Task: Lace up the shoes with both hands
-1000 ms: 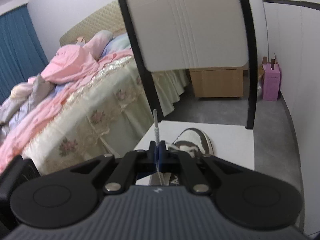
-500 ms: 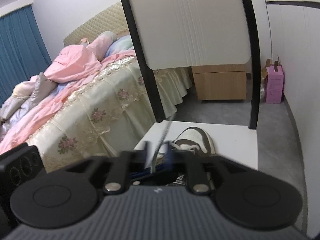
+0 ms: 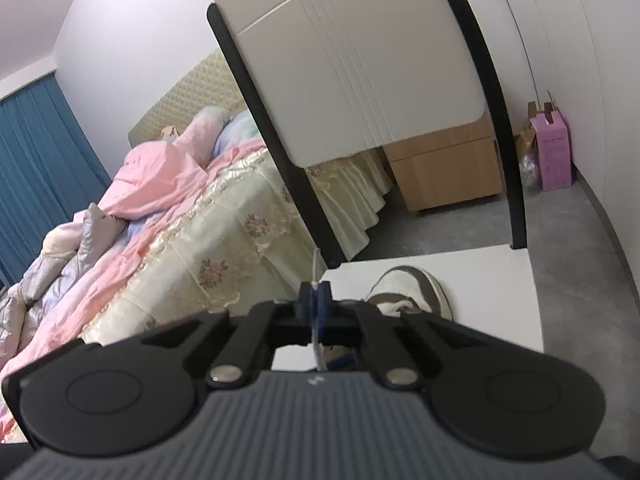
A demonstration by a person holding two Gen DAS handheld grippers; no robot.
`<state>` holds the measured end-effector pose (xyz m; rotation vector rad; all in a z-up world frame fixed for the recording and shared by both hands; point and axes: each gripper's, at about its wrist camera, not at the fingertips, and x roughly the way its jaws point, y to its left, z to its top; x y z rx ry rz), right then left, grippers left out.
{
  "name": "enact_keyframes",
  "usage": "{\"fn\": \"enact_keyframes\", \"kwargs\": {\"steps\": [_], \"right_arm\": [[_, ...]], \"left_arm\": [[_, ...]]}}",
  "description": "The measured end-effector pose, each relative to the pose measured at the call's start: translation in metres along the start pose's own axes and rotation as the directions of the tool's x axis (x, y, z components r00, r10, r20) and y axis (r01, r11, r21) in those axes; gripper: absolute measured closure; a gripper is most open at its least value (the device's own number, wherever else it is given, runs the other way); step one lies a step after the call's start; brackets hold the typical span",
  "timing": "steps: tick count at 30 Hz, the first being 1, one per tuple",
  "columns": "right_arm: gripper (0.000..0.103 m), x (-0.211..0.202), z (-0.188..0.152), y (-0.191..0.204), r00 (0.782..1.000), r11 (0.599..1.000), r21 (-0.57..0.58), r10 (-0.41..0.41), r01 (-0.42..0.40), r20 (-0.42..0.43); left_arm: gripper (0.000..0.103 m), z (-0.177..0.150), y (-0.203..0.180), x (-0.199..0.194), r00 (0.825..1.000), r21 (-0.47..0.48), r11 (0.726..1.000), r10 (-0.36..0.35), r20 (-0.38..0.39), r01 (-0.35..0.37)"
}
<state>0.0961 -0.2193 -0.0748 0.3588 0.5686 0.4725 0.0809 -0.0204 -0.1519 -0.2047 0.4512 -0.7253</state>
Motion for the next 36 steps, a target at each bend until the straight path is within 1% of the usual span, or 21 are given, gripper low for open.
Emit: {"fn": "enact_keyframes", "kwargs": {"steps": [4,6,8,9,10,12,13,14,16,17,18,19,21,24,26,29,32,33,34,35,36], "right_arm": [[0.100,0.001,0.010,0.001,1.000,0.999,-0.043,-0.024,0.024,0.005],[0.100,0.000,0.021,-0.004,1.000,0.999,-0.036,-0.024,0.025,0.016],[0.100,-0.002,0.034,-0.008,0.998,0.997,-0.059,-0.042,0.044,0.036],[0.100,-0.001,0.040,-0.010,0.997,0.995,-0.076,-0.059,0.062,0.044],[0.100,0.000,0.047,-0.010,0.996,0.990,-0.112,-0.076,0.082,0.051],[0.100,0.003,0.060,-0.009,0.992,0.973,-0.197,-0.109,0.121,0.067],[0.100,0.006,0.064,-0.007,0.991,0.961,-0.243,-0.119,0.131,0.062],[0.100,0.014,0.066,-0.005,0.990,0.944,-0.300,-0.134,0.138,0.032],[0.100,0.032,0.066,0.001,0.986,0.900,-0.414,-0.163,0.133,-0.039],[0.100,0.042,0.063,0.005,0.981,0.875,-0.470,-0.176,0.120,-0.077],[0.100,0.051,0.060,0.007,0.978,0.868,-0.490,-0.165,0.084,-0.126],[0.100,0.060,0.057,0.008,0.973,0.862,-0.505,-0.152,0.044,-0.175],[0.100,0.075,0.051,0.010,0.962,0.850,-0.526,-0.129,-0.017,-0.241],[0.100,0.101,0.042,0.010,0.930,0.837,-0.543,-0.139,-0.073,-0.340],[0.100,0.110,0.037,0.015,0.915,0.826,-0.552,-0.131,-0.112,-0.382],[0.100,0.120,0.027,0.025,0.891,0.791,-0.590,-0.143,-0.160,-0.432],[0.100,0.123,0.022,0.026,0.866,0.775,-0.599,-0.143,-0.203,-0.479],[0.100,0.123,0.021,0.027,0.862,0.769,-0.603,-0.143,-0.212,-0.487],[0.100,0.123,0.021,0.026,0.858,0.767,-0.603,-0.145,-0.217,-0.493],[0.100,0.124,0.021,0.025,0.854,0.771,-0.599,-0.145,-0.218,-0.499],[0.100,0.125,0.021,0.024,0.849,0.778,-0.587,-0.142,-0.223,-0.510]], "left_arm": [[0.096,-0.002,0.004,0.000,1.000,-0.003,1.000,0.004,-0.005,-0.004],[0.094,-0.003,0.007,0.000,1.000,-0.003,1.000,0.015,-0.017,-0.015],[0.094,-0.003,0.011,0.000,0.999,0.001,1.000,0.028,-0.021,-0.028],[0.092,-0.002,0.013,0.000,0.999,0.008,0.999,0.046,-0.021,-0.046],[0.085,-0.002,0.015,0.000,0.998,0.014,0.998,0.065,-0.021,-0.064],[0.078,-0.002,0.019,0.000,0.994,0.031,0.994,0.104,-0.025,-0.103],[0.078,-0.002,0.020,0.000,0.992,0.041,0.992,0.125,-0.030,-0.123],[0.078,-0.002,0.023,0.002,0.988,0.055,0.988,0.149,-0.037,-0.147],[0.078,-0.003,0.027,0.005,0.983,0.068,0.984,0.171,-0.060,-0.167],[0.078,-0.004,0.029,0.006,0.981,0.075,0.982,0.181,-0.072,-0.176],[0.078,-0.005,0.032,0.007,0.981,0.073,0.983,0.174,-0.082,-0.169],[0.078,-0.006,0.033,0.009,0.982,0.072,0.984,0.170,-0.087,-0.164],[0.078,-0.007,0.031,0.007,0.982,0.086,0.983,0.171,-0.086,-0.163],[0.078,-0.007,0.027,0.001,0.981,0.116,0.979,0.178,-0.072,-0.169],[0.078,-0.007,0.025,-0.001,0.981,0.139,0.975,0.184,-0.064,-0.174],[0.078,-0.006,0.029,0.001,0.983,0.134,0.977,0.174,-0.066,-0.164],[0.075,-0.005,0.027,-0.001,0.984,0.138,0.978,0.167,-0.067,-0.156],[0.066,-0.004,0.027,-0.002,0.984,0.141,0.978,0.165,-0.061,-0.155],[0.048,-0.004,0.026,-0.004,0.984,0.145,0.976,0.170,-0.052,-0.161],[0.044,-0.004,0.027,-0.006,0.984,0.148,0.974,0.176,-0.037,-0.169],[0.044,-0.003,0.028,-0.006,0.984,0.151,0.974,0.176,-0.028,-0.170]]}}
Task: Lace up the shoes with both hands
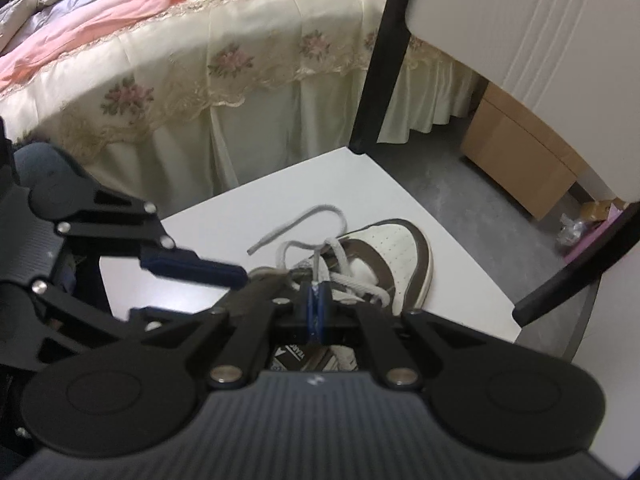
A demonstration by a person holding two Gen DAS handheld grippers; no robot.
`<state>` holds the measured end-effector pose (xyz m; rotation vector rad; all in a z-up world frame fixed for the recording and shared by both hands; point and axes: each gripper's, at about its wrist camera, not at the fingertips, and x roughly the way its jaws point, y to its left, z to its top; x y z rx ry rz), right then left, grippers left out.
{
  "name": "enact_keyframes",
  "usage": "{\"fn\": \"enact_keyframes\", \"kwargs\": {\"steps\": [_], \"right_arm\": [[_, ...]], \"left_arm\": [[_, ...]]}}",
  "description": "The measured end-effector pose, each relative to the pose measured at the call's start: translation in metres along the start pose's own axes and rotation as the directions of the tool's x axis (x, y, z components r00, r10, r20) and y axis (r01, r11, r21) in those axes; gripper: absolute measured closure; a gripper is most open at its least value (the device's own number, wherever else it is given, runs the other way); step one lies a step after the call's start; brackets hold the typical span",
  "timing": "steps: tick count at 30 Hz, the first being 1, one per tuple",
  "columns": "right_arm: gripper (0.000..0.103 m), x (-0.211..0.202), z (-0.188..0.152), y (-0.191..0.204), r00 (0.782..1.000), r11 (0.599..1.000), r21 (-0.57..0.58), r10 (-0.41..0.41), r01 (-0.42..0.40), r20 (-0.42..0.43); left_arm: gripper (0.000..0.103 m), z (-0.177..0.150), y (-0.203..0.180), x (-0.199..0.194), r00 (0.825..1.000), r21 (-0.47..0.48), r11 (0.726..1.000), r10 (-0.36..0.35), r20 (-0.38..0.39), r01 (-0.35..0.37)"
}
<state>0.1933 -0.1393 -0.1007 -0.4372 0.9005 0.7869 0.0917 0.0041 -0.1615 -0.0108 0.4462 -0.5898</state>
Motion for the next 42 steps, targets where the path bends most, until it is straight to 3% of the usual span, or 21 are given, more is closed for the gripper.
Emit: {"fn": "enact_keyframes", "kwargs": {"steps": [2,5,8,9,10,12,14,18,20,25,36,42], "right_arm": [[0.100,0.004,-0.002,0.001,1.000,1.000,-0.015,0.016,-0.016,-0.022],[0.100,0.010,-0.006,0.006,0.999,0.998,-0.063,0.014,-0.017,-0.050],[0.100,0.013,-0.005,0.007,0.997,0.996,-0.081,0.024,-0.029,-0.068],[0.100,0.014,-0.005,0.008,0.997,0.995,-0.094,0.023,-0.030,-0.075],[0.100,0.015,-0.005,0.010,0.996,0.994,-0.108,0.021,-0.030,-0.082],[0.100,0.015,-0.003,0.011,0.995,0.992,-0.120,0.030,-0.041,-0.093],[0.100,0.017,-0.002,0.014,0.994,0.988,-0.144,0.032,-0.047,-0.103],[0.100,0.020,0.000,0.021,0.992,0.981,-0.183,0.036,-0.059,-0.123],[0.100,0.021,0.000,0.026,0.991,0.976,-0.211,0.028,-0.055,-0.129],[0.100,0.025,-0.001,0.035,0.990,0.966,-0.252,0.016,-0.051,-0.138],[0.100,0.027,-0.001,0.038,0.990,0.963,-0.266,0.014,-0.051,-0.139],[0.100,0.030,0.001,0.038,0.989,0.958,-0.283,-0.004,-0.039,-0.150]], "left_arm": [[0.044,0.001,0.002,0.001,1.000,0.003,1.000,0.010,0.008,-0.010],[0.046,-0.001,0.005,0.011,0.998,-0.005,0.999,0.036,-0.042,-0.036],[0.060,-0.005,0.007,0.020,0.994,-0.002,0.999,0.053,-0.094,-0.053],[0.070,-0.005,0.008,0.022,0.993,-0.012,0.999,0.049,-0.104,-0.051],[0.080,-0.006,0.012,0.023,0.993,-0.040,0.998,0.038,-0.111,-0.042],[0.087,-0.007,0.025,0.023,0.993,-0.152,0.988,-0.007,-0.122,-0.011],[0.087,-0.009,0.043,0.024,0.990,-0.293,0.956,-0.067,-0.120,0.029],[0.087,-0.018,0.072,0.027,0.981,-0.512,0.854,-0.168,-0.100,0.094],[0.087,-0.021,0.081,0.029,0.975,-0.588,0.801,-0.204,-0.090,0.113],[0.086,-0.029,0.096,0.033,0.964,-0.684,0.716,-0.255,-0.069,0.141],[0.086,-0.025,0.093,0.033,0.965,-0.657,0.742,-0.250,-0.084,0.136],[0.085,-0.021,0.091,0.031,0.965,-0.623,0.771,-0.244,-0.100,0.131]]}}
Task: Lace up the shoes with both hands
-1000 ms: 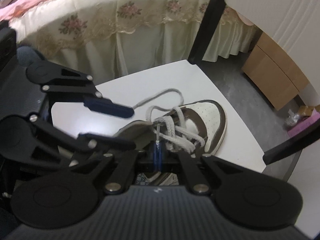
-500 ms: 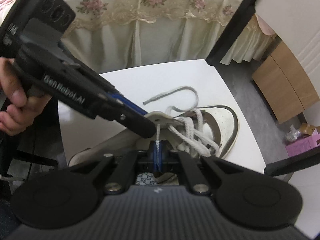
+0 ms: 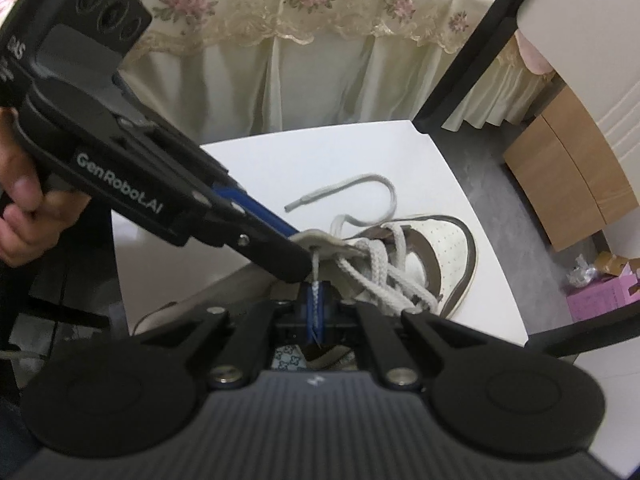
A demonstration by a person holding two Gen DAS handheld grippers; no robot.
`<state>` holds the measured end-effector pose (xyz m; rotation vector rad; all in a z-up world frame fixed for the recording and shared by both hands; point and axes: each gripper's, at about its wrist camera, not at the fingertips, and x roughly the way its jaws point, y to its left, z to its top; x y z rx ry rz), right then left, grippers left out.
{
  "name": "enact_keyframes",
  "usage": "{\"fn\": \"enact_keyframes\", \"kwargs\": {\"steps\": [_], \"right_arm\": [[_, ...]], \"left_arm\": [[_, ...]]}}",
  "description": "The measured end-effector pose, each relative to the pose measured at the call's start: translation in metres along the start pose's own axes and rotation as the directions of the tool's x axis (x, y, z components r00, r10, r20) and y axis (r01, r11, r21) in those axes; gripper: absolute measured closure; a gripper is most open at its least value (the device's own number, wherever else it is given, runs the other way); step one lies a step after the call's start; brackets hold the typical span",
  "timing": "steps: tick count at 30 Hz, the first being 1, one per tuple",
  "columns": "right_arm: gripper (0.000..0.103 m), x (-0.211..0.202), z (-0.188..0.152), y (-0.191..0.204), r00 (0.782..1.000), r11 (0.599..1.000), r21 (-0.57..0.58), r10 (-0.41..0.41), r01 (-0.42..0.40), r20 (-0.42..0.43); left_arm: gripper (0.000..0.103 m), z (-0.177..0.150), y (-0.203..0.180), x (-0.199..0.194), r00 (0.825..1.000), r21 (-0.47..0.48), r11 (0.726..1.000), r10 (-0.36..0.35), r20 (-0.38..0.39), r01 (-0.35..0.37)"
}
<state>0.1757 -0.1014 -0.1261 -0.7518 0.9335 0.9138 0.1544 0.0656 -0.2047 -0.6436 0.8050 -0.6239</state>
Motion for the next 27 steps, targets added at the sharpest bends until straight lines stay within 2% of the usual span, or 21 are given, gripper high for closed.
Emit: {"fn": "enact_keyframes", "kwargs": {"steps": [3,5,8,12,15,18,22,27], "right_arm": [[0.100,0.000,0.001,0.001,1.000,1.000,-0.007,-0.004,0.004,-0.005],[0.100,-0.001,0.002,0.003,1.000,1.000,-0.016,-0.008,0.008,-0.005],[0.100,-0.004,0.003,0.006,1.000,0.999,-0.039,-0.020,0.020,-0.002],[0.100,-0.009,0.004,0.007,0.999,0.998,-0.046,-0.032,0.032,0.007],[0.100,-0.014,0.006,0.007,0.999,0.999,-0.030,-0.029,0.030,0.027],[0.100,-0.017,0.008,0.007,0.999,1.000,-0.002,-0.023,0.023,0.043],[0.100,-0.013,0.007,0.005,0.998,0.998,0.049,-0.029,0.026,0.059],[0.100,-0.013,0.006,0.001,0.997,0.994,0.105,-0.026,0.019,0.072]], "left_arm": [[0.085,0.001,-0.006,-0.004,1.000,0.040,0.999,0.007,-0.002,-0.007],[0.085,0.002,-0.006,-0.013,0.999,0.034,0.999,-0.011,0.031,0.010],[0.085,0.007,0.002,-0.022,0.997,-0.008,1.000,-0.003,0.081,0.004],[0.084,0.012,0.025,-0.016,0.997,-0.160,0.987,-0.014,0.072,0.025],[0.082,0.011,0.043,-0.009,0.994,-0.289,0.952,-0.082,0.073,0.099],[0.060,0.008,0.055,-0.003,0.982,-0.400,0.897,-0.160,0.098,0.186],[0.060,0.006,0.064,0.000,0.974,-0.472,0.852,-0.193,0.120,0.228],[0.061,0.005,0.068,0.004,0.971,-0.507,0.828,-0.207,0.119,0.239]]}}
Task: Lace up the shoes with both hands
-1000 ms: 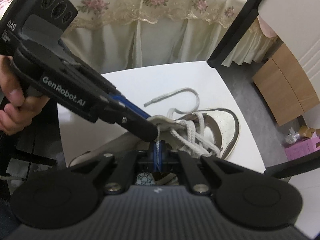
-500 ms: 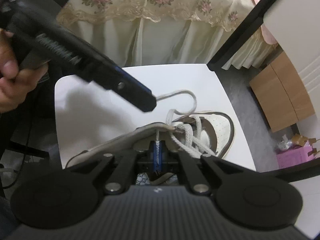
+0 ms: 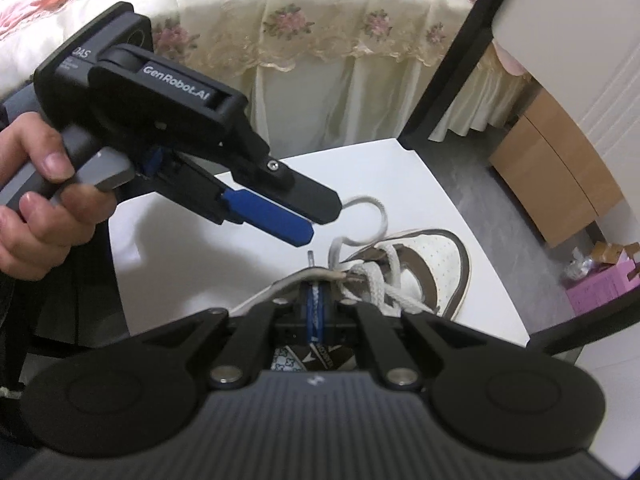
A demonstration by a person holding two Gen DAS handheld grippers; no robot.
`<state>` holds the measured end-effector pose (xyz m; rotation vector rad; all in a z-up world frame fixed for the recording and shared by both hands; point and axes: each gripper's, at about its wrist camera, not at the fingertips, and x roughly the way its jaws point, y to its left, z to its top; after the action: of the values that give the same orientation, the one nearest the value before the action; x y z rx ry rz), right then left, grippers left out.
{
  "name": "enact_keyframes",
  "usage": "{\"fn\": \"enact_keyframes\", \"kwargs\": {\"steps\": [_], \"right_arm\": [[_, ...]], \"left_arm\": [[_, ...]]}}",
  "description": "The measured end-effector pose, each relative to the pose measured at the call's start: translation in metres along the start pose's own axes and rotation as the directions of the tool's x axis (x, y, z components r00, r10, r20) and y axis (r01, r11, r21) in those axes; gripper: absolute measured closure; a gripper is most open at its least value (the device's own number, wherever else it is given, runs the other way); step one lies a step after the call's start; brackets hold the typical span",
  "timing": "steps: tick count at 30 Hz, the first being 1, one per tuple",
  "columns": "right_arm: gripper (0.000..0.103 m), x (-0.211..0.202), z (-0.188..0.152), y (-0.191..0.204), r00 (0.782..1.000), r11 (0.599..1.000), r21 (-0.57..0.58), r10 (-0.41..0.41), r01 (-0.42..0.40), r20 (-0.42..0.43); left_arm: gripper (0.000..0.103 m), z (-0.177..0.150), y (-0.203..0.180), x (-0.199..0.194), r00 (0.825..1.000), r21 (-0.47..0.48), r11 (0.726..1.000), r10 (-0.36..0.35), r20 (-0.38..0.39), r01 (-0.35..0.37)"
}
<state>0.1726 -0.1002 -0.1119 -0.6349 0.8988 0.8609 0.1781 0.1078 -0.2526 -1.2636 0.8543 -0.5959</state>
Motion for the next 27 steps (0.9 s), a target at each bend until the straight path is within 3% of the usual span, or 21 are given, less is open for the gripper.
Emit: {"fn": "enact_keyframes", "kwargs": {"steps": [8,10,17,19,25,27], "right_arm": [[0.100,0.001,0.003,-0.001,1.000,0.999,0.051,0.006,-0.006,0.008],[0.100,0.001,0.003,-0.001,1.000,0.998,0.056,0.005,-0.006,0.008],[0.100,0.002,0.003,-0.003,1.000,0.995,0.098,0.010,-0.011,0.010],[0.100,0.002,0.003,-0.002,1.000,0.995,0.101,0.005,-0.006,0.010],[0.098,-0.002,0.005,0.004,1.000,0.998,0.065,-0.010,0.010,-0.004],[0.088,-0.005,0.008,0.004,1.000,0.999,0.035,0.004,-0.003,-0.029]], "left_arm": [[0.068,-0.003,0.006,0.003,1.000,-0.049,0.999,-0.001,-0.023,0.000],[0.076,-0.003,0.009,0.003,1.000,-0.071,0.998,-0.005,-0.024,0.004],[0.087,-0.004,0.013,0.005,0.999,-0.102,0.995,-0.005,-0.044,0.001],[0.099,-0.004,0.011,0.004,0.999,-0.095,0.996,-0.004,-0.044,0.000],[0.100,-0.003,0.003,0.005,0.998,-0.044,0.999,0.018,-0.054,-0.020],[0.100,-0.003,0.001,0.004,0.998,-0.028,0.999,0.028,-0.052,-0.030]]}}
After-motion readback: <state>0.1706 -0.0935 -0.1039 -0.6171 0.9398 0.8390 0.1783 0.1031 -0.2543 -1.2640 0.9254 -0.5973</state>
